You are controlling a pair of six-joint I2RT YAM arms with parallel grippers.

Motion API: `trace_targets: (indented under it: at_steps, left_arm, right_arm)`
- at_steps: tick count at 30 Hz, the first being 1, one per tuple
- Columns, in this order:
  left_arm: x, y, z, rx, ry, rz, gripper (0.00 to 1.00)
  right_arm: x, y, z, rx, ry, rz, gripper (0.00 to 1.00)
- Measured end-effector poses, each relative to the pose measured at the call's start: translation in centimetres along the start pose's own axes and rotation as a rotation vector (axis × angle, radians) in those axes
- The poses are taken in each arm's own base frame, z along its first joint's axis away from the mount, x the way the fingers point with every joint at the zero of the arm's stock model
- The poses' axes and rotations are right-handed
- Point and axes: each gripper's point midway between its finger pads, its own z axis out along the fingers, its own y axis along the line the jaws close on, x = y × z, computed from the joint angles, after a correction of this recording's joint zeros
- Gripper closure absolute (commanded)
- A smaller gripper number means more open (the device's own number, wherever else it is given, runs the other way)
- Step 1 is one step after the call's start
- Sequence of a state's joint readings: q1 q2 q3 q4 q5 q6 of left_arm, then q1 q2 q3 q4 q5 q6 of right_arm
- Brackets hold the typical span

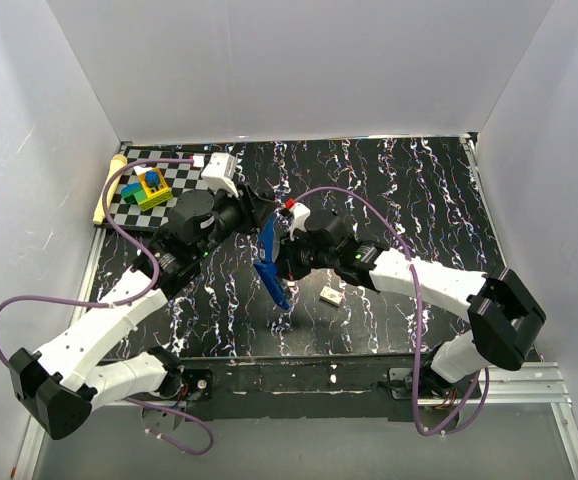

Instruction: Unload the staples from the stapler

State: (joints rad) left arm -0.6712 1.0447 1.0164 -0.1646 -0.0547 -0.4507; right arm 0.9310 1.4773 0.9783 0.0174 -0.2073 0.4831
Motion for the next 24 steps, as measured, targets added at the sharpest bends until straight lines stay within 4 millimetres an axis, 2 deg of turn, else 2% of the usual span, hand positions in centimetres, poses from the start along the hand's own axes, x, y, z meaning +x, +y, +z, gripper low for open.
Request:
trace_targets:
  at_steps: [10,16,24]
  left_arm:
    - [0.5,1.6,1.6,-0.079,-0.014,-0.002,1.00]
    - [1.4,3.3,3.0,-0.157,-0.008,0.015,1.00]
    - [3.3,5.3,5.0,-0.226,0.034,0.071,1.00]
  right_arm:
    - [-0.5,0.4,0.6,-0.017,-0.020,0.050,0.99]
    - [-0.3,-1.1,1.8,-0.014,-0.002,0.137,0.99]
    - [-1.9,-2.9,2.6,-0.049,-0.037,0.233,0.99]
